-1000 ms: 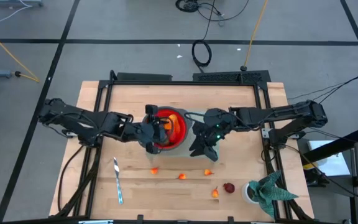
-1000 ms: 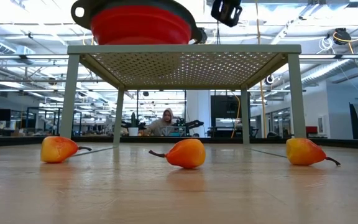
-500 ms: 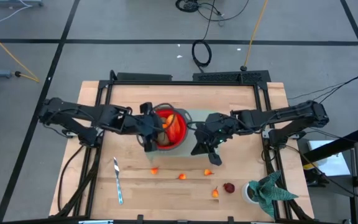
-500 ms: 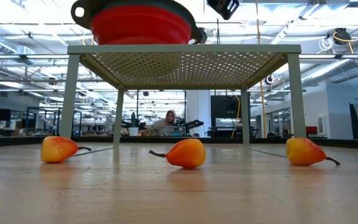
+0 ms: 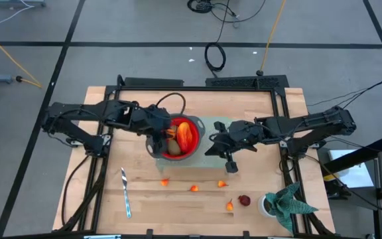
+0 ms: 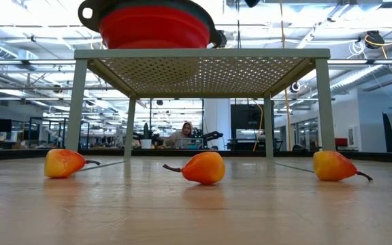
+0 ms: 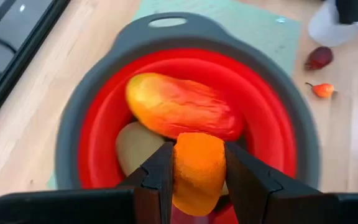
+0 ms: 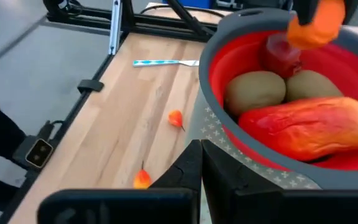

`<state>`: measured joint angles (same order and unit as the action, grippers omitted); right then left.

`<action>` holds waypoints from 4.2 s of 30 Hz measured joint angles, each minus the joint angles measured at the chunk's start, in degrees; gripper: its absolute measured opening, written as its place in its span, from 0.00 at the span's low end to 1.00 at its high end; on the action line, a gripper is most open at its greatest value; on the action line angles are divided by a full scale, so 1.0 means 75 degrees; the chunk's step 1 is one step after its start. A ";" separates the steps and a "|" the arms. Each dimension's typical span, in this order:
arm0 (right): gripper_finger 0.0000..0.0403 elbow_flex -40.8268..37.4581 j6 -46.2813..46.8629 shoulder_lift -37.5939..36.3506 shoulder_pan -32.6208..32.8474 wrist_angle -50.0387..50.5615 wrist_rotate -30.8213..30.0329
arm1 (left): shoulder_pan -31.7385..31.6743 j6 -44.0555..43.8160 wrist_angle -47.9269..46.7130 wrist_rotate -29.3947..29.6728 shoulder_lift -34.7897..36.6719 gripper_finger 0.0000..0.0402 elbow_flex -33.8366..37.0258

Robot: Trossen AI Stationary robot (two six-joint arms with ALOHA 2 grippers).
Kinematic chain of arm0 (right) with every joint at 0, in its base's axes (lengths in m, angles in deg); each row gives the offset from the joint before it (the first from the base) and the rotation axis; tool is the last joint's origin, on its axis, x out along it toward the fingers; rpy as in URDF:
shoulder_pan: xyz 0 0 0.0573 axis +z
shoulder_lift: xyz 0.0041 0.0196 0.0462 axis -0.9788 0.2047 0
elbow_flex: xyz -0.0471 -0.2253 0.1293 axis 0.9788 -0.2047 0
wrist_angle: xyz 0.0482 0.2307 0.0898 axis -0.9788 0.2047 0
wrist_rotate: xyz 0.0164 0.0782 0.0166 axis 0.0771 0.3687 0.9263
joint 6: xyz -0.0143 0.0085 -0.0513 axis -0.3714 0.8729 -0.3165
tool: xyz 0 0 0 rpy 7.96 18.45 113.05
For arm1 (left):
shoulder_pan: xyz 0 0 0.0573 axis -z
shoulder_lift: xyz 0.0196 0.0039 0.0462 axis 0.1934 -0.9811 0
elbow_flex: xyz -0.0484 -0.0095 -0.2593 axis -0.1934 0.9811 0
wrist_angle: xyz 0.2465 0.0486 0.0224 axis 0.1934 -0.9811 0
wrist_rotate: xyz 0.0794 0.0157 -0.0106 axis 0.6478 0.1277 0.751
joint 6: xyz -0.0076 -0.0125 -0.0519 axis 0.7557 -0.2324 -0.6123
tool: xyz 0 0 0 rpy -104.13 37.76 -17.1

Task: Pick & Place Fruit
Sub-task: Put the orange fruit into the strainer, then put the peach fruit into the strainer

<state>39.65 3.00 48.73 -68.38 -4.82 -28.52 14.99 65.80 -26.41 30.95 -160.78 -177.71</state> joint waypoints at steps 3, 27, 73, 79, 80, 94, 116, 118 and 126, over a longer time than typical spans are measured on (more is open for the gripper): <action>0.00 -0.0001 -0.0071 -0.0120 0.0161 0.0305 -0.0368 | -0.0225 -0.0060 -0.0026 -0.0004 0.0000 0.29 0.0000; 0.00 -0.4128 0.0306 -0.4761 0.0452 -0.1106 -0.0578 | -0.1387 0.0037 -0.0169 -0.1023 -0.0371 0.29 0.0009; 0.01 -0.6443 0.0101 -0.8153 0.0452 -0.1235 -0.0576 | -0.1629 -0.0297 -0.0232 -0.1597 -0.0865 0.29 0.0003; 0.01 -0.6443 0.0101 -0.8156 0.0452 -0.1254 -0.0575 | -0.1629 -0.0332 -0.0114 -0.1422 -0.0869 0.31 0.0006; 0.01 -0.6443 0.0101 -0.8156 0.0452 -0.1255 -0.0574 | -0.1629 -0.0330 -0.0116 -0.1389 -0.0869 0.32 0.0006; 0.01 -0.6443 0.0101 -0.8156 0.0452 -0.1253 -0.0571 | -0.1643 -0.0300 -0.0108 -0.0793 -0.0853 0.59 0.0012; 0.01 -0.6443 0.0104 -0.8156 0.0449 -0.1279 -0.0571 | 0.0560 -0.3711 -0.0835 -0.0814 0.1136 0.64 0.0003; 0.01 -0.6443 0.0104 -0.8156 0.0449 -0.1278 -0.0571 | 0.0964 -0.4218 -0.1133 -0.0812 0.1136 0.64 0.0003; 0.01 -0.6443 0.0104 -0.8156 0.0449 -0.1275 -0.0571 | 0.2405 -0.6183 -0.1509 -0.0462 0.1019 0.64 0.0060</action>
<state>-8.67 3.78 -12.44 -65.02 -14.39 -32.80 33.03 19.43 -37.73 27.48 -153.14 -177.26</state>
